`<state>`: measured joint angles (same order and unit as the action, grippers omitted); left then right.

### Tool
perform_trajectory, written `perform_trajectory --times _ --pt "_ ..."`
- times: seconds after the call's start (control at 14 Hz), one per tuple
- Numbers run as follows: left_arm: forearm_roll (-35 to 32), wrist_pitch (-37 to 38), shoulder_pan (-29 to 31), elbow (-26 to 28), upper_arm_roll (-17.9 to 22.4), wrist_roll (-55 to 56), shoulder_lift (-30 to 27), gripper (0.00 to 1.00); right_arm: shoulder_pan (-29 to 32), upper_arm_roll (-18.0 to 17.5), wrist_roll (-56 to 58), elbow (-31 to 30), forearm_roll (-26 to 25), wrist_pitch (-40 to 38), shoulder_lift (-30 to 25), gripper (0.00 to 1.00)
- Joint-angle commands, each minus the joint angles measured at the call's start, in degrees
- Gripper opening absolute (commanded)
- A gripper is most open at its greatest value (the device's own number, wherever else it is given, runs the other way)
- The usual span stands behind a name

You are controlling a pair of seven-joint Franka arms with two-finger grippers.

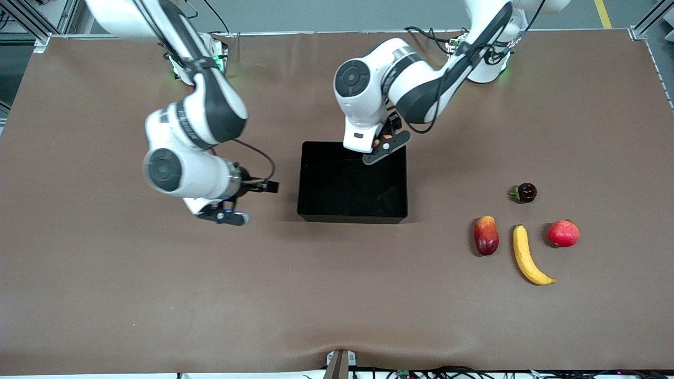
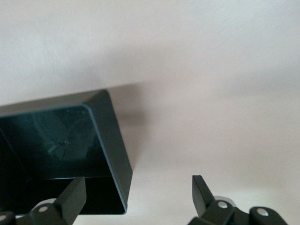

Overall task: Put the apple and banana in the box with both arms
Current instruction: 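Carry the apple over the box with the left gripper while the right gripper withdraws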

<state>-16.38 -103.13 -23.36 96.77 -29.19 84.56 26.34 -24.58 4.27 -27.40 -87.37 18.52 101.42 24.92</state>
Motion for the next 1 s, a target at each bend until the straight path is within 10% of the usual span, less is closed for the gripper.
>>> perform_trajectory --times 0.0,0.57,0.93 --pt "-3.13 -3.55 -1.34 -1.24 0.1 3.67 4.07 0.0 2.86 -0.93 -0.29 5.78 -2.17 -5.33 0.65 1.0" --pt "-3.22 -10.77 -0.02 0.6 0.36 3.77 10.75 0.0 13.94 -0.67 -0.29 17.93 -2.87 -22.4 -0.3 1.0" --pt "-3.31 -14.03 2.7 5.35 0.1 2.8 8.82 0.0 14.2 -0.94 2.08 17.32 -15.09 -24.5 -7.86 1.0"
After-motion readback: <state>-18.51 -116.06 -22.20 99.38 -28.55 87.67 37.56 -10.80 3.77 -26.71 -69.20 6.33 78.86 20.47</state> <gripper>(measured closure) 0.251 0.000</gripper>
